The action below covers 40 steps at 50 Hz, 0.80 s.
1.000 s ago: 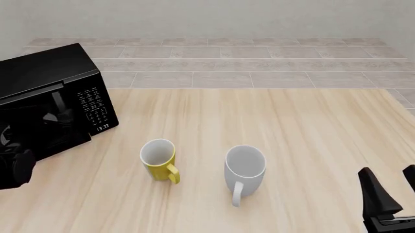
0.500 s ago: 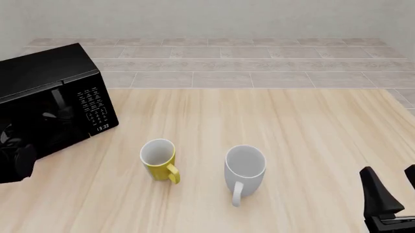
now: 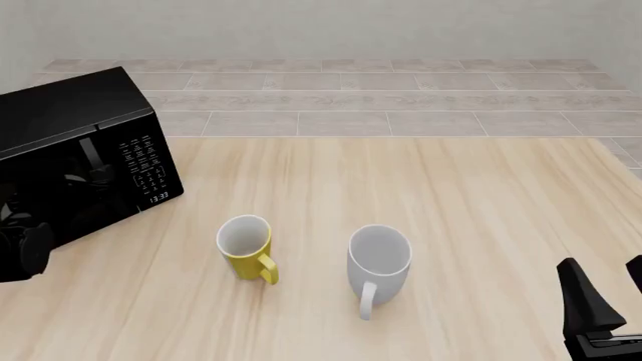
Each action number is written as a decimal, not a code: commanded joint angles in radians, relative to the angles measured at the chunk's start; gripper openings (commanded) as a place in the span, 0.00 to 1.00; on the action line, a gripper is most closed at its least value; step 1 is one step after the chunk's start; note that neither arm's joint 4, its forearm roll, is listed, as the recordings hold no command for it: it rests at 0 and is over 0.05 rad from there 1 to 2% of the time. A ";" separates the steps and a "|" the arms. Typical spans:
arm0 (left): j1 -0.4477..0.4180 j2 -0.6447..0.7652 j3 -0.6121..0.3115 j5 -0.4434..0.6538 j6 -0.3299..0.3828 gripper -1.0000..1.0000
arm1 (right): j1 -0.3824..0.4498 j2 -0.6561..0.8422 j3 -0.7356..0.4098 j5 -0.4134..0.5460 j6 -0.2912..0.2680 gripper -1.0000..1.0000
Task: Close the microwave.
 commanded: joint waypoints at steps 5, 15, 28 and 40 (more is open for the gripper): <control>-0.045 0.036 0.064 -0.005 0.104 1.00 | -0.001 0.000 0.000 0.004 0.000 1.00; -0.067 -0.157 0.172 0.013 0.121 1.00 | 0.007 0.000 0.000 0.005 -0.002 1.00; -0.096 -0.364 0.250 0.088 0.127 1.00 | 0.012 0.000 -0.001 0.004 -0.005 1.00; -0.131 -0.578 0.300 0.208 0.136 1.00 | 0.012 0.000 -0.001 0.003 -0.005 1.00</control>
